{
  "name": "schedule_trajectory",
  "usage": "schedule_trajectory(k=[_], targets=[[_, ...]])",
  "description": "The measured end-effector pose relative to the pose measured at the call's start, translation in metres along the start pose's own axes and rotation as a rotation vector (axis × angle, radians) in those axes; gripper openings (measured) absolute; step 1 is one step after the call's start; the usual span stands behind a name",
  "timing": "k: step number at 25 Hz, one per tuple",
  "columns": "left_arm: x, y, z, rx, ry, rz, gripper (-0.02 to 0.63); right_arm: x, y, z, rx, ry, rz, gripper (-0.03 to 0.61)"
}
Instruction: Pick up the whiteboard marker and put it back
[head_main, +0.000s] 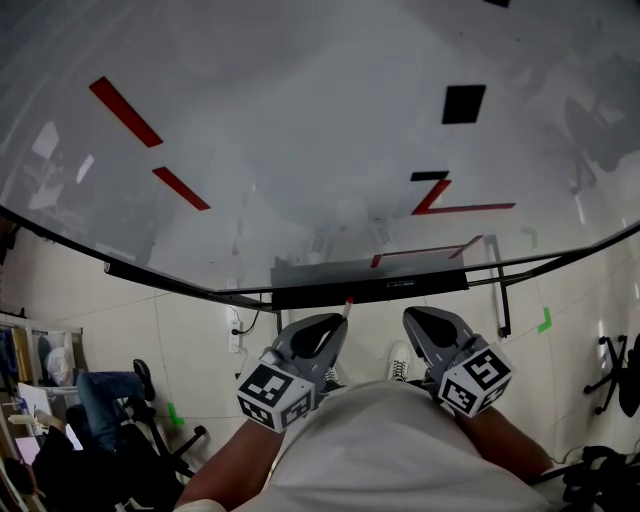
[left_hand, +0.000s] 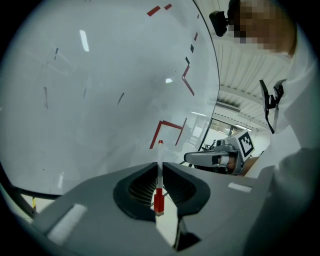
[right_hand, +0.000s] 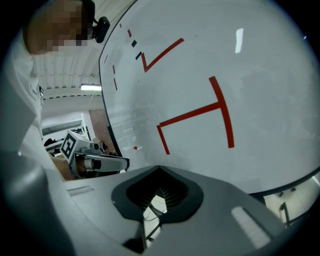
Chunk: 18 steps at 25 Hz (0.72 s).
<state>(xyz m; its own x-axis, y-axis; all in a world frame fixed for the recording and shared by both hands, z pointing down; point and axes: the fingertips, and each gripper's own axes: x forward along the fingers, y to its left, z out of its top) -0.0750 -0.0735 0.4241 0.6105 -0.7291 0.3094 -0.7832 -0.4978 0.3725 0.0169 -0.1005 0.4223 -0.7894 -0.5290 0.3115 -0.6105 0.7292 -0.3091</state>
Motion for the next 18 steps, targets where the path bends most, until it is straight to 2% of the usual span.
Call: schedule_trajectory(k=[18], targets=[[-0.0062,-0.0024,-0.0011,-0.002,-0.002,-0.002,0.052,0.0008,0.0067,-0.0018,-0.001,0.001,0.004,0.002]])
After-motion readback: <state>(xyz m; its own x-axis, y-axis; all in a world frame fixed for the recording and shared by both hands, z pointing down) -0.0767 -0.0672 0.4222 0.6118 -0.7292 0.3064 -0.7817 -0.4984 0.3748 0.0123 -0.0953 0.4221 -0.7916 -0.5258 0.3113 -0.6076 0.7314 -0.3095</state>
